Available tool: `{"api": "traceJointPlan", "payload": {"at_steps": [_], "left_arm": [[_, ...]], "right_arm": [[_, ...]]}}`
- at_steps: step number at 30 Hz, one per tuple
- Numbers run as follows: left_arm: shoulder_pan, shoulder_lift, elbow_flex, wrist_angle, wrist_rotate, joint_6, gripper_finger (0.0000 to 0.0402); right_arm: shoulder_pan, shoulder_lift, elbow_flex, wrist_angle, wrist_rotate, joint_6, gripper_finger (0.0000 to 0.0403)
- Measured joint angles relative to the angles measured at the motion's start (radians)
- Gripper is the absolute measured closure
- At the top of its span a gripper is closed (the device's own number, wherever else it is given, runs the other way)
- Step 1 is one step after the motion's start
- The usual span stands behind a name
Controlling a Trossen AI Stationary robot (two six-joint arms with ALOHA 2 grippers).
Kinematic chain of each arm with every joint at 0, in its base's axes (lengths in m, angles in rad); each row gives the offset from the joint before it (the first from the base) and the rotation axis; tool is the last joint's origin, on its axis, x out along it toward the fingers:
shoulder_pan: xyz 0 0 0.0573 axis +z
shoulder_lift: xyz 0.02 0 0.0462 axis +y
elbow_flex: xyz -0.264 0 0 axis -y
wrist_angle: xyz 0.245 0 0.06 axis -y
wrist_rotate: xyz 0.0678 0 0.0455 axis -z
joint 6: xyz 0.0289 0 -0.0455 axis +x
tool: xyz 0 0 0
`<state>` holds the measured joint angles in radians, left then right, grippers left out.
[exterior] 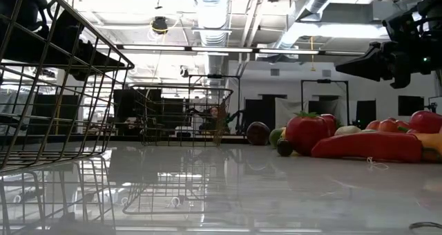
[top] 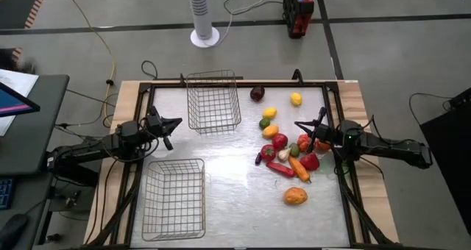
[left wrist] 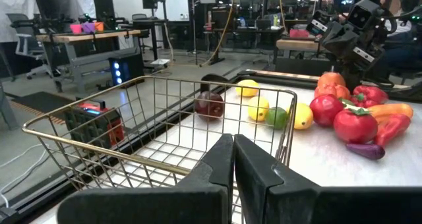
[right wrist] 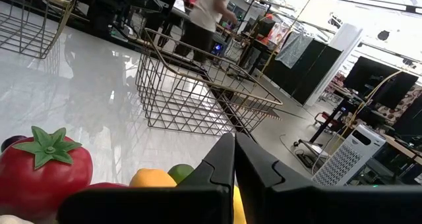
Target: Sort produce into baskets
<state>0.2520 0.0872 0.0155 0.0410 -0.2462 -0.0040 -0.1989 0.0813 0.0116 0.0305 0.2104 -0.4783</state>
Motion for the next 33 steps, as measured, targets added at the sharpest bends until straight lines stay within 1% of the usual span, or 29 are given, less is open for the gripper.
{"api": "traceJointPlan", "payload": {"at_steps": [2, 6, 7, 8, 9, 13, 18, 21, 24, 26, 28, 30, 33], "left_arm": [[0.0, 0.0, 0.0, 0.0, 0.0, 0.001, 0.0401], [0.0, 0.0, 0.0, 0.001, -0.013, 0.115, 0.0401], [0.0, 0.0, 0.0, 0.002, -0.013, 0.1, 0.0401], [0.0, 0.0, 0.0, 0.004, -0.008, 0.054, 0.0402], [0.0, 0.0, 0.0, 0.009, 0.004, -0.021, 0.0401], [0.0, 0.0, 0.0, 0.036, 0.042, -0.418, 0.0401], [0.0, 0.0, 0.0, 0.035, 0.037, -0.914, 0.0401], [0.0, 0.0, 0.0, 0.032, -0.025, -1.116, 0.0401], [0.0, 0.0, 0.0, 0.029, -0.087, -1.262, 0.0401], [0.0, 0.0, 0.0, 0.023, -0.11, -1.347, 0.0401], [0.0, 0.0, 0.0, 0.014, -0.13, -1.387, 0.0402], [0.0, 0.0, 0.0, 0.014, -0.136, -1.391, 0.0401], [0.0, 0.0, 0.0, 0.014, -0.127, -1.372, 0.0401]], "right_arm": [[0.0, 0.0, 0.0, 0.0, 0.0, 0.0, 0.0362], [0.0, 0.0, 0.0, 0.0, 0.0, 0.0, 0.0362], [0.0, 0.0, 0.0, 0.0, 0.0, 0.0, 0.0362], [0.0, 0.0, 0.0, 0.0, 0.0, 0.0, 0.0362], [0.0, 0.0, 0.0, 0.0, 0.0, 0.0, 0.0362], [0.0, 0.0, 0.0, 0.0, 0.0, 0.0, 0.0362], [0.0, 0.0, 0.0, 0.001, 0.0, 0.0, 0.0362], [0.0, 0.0, -0.001, 0.015, 0.0, 0.0, 0.0362], [0.0, 0.0, -0.002, 0.032, 0.0, 0.006, 0.0362], [0.0, 0.0, -0.002, 0.057, 0.0, 0.075, 0.0362], [0.0, 0.0, -0.002, 0.117, 0.0, 0.179, 0.0362], [0.0, 0.0, -0.002, 0.173, 0.0, 0.329, 0.0362], [0.0, 0.0, -0.002, 0.249, 0.0, 0.608, 0.0362]]}}
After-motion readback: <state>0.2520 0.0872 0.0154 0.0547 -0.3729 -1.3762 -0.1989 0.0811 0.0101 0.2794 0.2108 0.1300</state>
